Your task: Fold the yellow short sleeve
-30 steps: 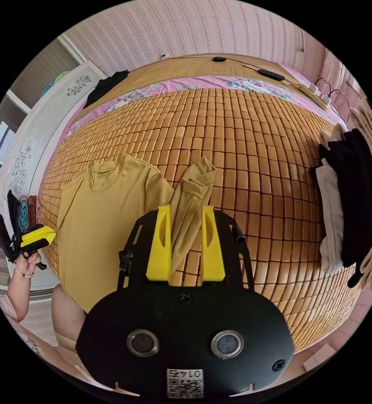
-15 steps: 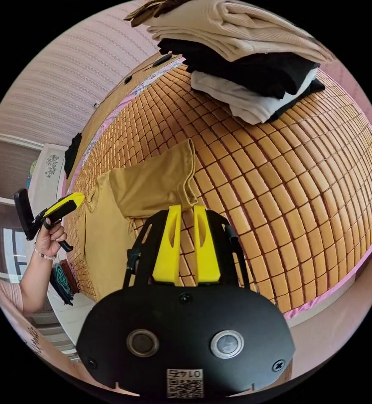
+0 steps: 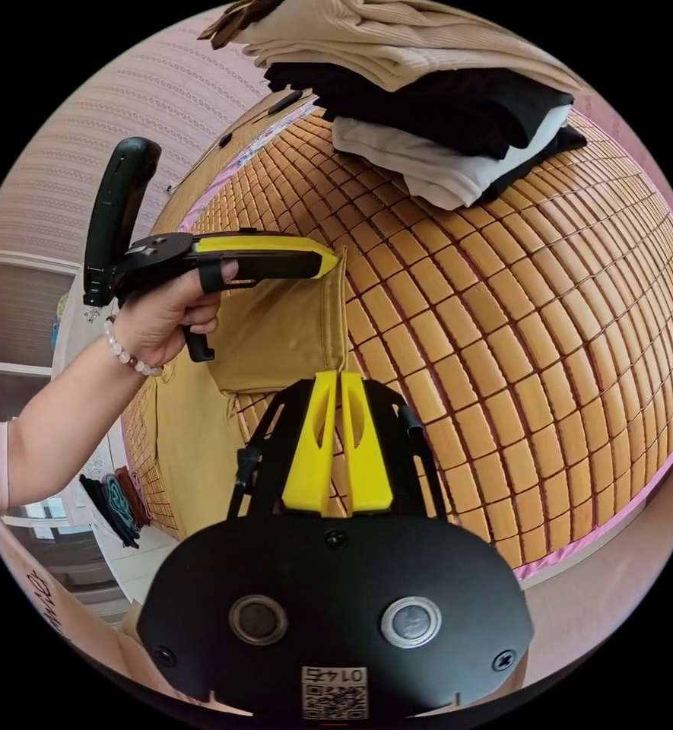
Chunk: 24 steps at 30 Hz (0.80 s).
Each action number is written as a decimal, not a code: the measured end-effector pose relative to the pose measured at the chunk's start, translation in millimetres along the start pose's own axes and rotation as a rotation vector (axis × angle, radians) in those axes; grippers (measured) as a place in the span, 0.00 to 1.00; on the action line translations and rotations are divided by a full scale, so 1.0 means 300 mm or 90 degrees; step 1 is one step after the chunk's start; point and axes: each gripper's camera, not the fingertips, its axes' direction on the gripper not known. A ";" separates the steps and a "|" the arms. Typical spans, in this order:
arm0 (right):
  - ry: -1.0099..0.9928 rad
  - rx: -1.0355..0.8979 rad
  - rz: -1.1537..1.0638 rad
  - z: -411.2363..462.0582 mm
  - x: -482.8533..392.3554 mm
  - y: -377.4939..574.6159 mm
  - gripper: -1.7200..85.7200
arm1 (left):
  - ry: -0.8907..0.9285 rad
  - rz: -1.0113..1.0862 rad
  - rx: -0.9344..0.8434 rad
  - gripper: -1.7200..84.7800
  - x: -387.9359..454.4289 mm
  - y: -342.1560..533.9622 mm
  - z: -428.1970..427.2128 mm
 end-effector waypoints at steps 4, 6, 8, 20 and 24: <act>0.000 0.008 -0.006 -0.005 -0.004 -0.036 0.02 | -0.016 -0.023 0.050 0.02 -0.013 0.000 -0.028; 0.002 -0.005 -0.008 0.011 -0.007 -0.056 0.02 | -0.016 -0.037 0.023 0.02 -0.031 0.014 0.013; -0.005 -0.008 -0.007 0.017 -0.015 -0.072 0.02 | 0.022 -0.082 0.064 0.02 -0.064 0.075 -0.006; 0.188 -0.079 -0.271 0.017 -0.437 -0.085 0.03 | -0.104 -0.443 0.206 0.01 -0.053 1.210 -0.331; 0.084 -0.091 -0.446 0.191 -0.818 -0.105 0.03 | -0.207 -0.612 0.211 0.01 -0.042 1.631 -0.397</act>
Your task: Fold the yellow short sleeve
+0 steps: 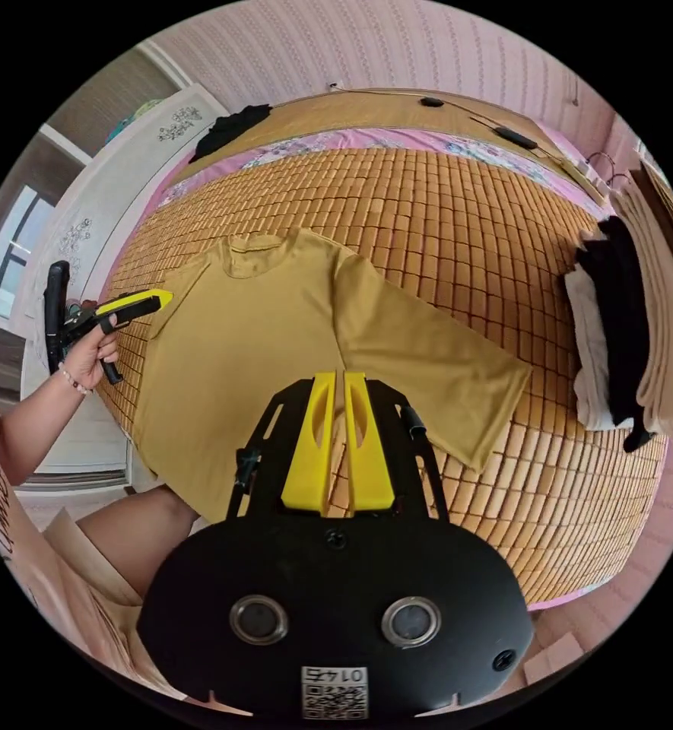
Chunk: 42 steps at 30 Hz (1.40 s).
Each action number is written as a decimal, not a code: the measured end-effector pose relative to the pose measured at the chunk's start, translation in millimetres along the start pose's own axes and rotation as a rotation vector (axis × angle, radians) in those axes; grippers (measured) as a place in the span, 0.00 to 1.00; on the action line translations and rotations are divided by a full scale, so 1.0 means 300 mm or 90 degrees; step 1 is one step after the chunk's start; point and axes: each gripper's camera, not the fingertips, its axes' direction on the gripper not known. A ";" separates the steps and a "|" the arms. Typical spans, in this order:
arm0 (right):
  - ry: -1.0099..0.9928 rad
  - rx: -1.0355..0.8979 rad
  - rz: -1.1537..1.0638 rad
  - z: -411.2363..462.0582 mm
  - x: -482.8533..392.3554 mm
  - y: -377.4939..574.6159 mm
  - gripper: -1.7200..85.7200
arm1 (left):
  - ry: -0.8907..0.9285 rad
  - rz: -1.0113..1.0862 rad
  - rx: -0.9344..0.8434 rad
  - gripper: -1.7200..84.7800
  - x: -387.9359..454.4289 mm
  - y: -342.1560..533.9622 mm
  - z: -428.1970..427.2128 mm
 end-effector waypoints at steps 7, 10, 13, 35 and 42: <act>-0.116 -0.012 -0.212 0.299 -0.508 -0.522 0.08 | 0.015 -0.211 0.080 0.02 -0.448 0.221 -0.041; -0.084 -0.035 -0.224 0.395 -0.612 -0.676 0.10 | 0.048 -0.228 0.078 0.05 -0.524 0.229 0.042; -0.065 -0.053 -0.203 0.469 -0.663 -0.779 0.11 | 0.076 -0.213 0.075 0.07 -0.561 0.222 0.120; -0.181 -0.066 -0.499 0.604 -1.412 -0.940 0.02 | 0.018 -0.460 0.199 0.01 -0.813 1.038 -0.036; -0.189 -0.117 -0.498 0.711 -1.467 -0.910 0.10 | -0.018 -0.540 0.129 0.01 -0.859 1.195 0.065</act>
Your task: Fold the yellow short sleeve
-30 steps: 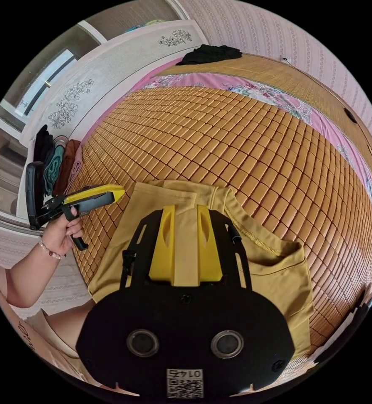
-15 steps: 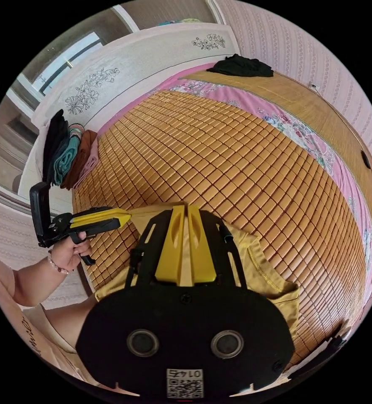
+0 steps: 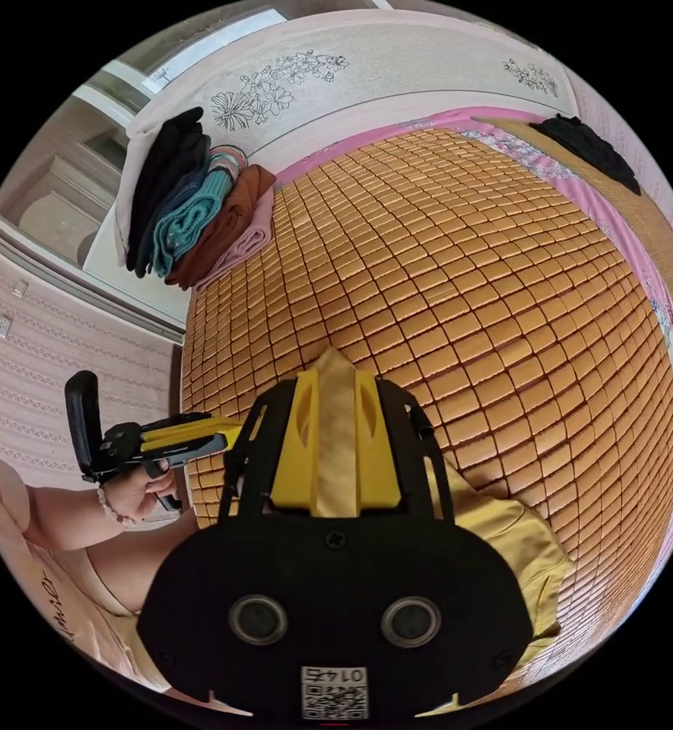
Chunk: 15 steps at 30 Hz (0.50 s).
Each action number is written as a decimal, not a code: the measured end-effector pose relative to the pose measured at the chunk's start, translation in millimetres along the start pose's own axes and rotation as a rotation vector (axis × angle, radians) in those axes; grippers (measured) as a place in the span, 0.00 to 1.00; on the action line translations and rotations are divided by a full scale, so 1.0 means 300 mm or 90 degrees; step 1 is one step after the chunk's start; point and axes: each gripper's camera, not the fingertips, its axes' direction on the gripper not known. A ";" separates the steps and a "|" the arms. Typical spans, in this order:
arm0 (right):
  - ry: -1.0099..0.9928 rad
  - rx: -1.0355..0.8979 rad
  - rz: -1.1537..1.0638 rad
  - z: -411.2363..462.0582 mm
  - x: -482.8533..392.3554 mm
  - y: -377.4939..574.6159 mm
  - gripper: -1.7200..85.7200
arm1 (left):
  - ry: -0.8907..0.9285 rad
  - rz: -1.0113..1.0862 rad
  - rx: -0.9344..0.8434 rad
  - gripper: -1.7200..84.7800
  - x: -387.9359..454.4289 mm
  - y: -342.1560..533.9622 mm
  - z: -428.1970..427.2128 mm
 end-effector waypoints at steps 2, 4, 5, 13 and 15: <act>0.042 0.030 0.040 -0.071 0.045 0.065 0.10 | -0.010 -0.025 -0.008 0.01 -0.048 0.009 0.004; 0.117 0.051 0.119 -0.172 0.138 0.185 0.11 | 0.010 -0.011 0.009 0.01 -0.072 0.007 -0.014; 0.141 0.052 0.141 -0.195 0.164 0.219 0.11 | 0.024 0.005 0.019 0.01 -0.078 -0.001 -0.025; 0.237 -0.014 0.334 -0.221 0.438 0.462 0.14 | 0.021 0.133 0.026 0.05 -0.006 -0.153 0.070; 0.221 -0.014 0.332 -0.187 0.448 0.454 0.13 | 0.007 0.149 0.019 0.06 0.013 -0.191 0.122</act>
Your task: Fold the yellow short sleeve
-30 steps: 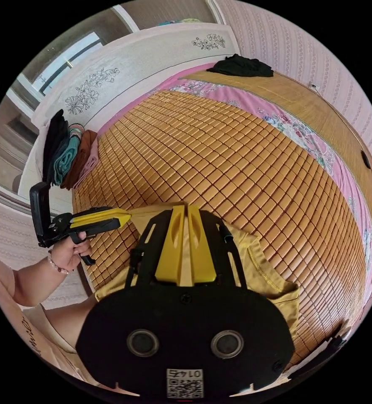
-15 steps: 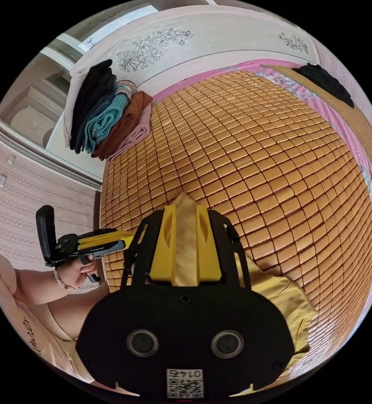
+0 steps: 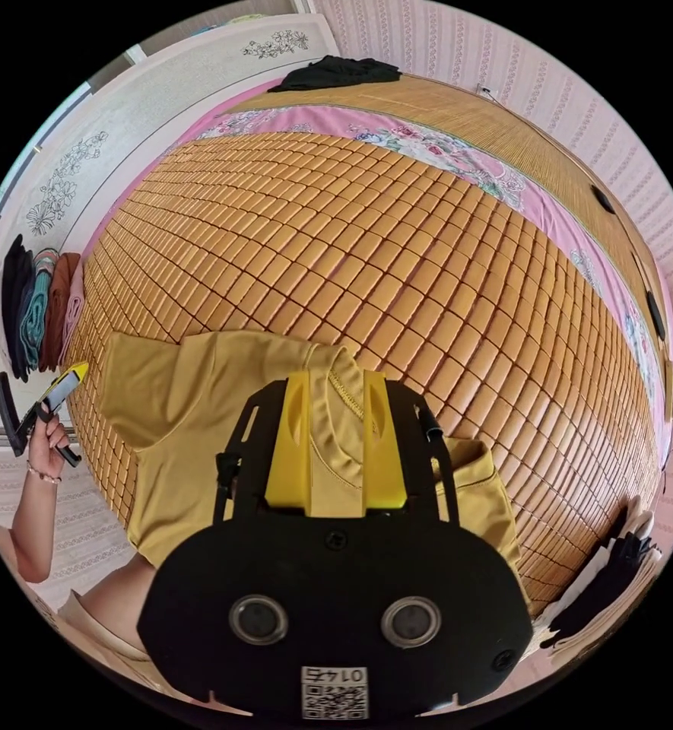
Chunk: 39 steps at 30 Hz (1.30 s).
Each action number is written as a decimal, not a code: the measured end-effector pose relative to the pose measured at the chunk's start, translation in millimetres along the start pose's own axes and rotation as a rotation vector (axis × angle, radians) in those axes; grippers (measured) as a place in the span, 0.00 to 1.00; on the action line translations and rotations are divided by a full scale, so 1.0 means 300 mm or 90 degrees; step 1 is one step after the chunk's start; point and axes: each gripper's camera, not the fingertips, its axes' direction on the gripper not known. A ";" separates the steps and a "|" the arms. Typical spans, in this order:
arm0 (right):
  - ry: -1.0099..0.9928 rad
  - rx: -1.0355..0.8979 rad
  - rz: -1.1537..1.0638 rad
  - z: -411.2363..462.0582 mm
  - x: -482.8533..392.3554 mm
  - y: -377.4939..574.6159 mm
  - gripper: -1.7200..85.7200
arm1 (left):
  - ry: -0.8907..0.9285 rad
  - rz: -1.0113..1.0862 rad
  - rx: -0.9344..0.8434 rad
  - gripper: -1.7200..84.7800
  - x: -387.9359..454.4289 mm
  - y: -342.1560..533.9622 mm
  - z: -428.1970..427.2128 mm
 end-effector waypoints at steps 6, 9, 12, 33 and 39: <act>0.002 -0.011 0.004 0.049 -0.018 -0.004 0.04 | 0.015 -0.023 -0.073 0.02 -0.036 -0.034 0.145; 0.025 -0.007 0.006 0.047 -0.017 0.006 0.03 | -0.019 -0.038 -0.032 0.01 -0.055 -0.019 0.132; 0.003 -0.007 0.012 0.054 -0.012 0.023 0.04 | -0.031 -0.030 -0.020 0.01 -0.063 -0.004 0.160; 0.036 0.236 -0.052 -0.223 -0.099 0.780 0.01 | 0.081 -0.060 0.170 0.01 0.037 0.466 0.054; -0.058 0.293 -0.136 -0.176 -0.163 0.851 0.08 | 0.061 -0.035 0.273 0.01 -0.023 0.469 0.010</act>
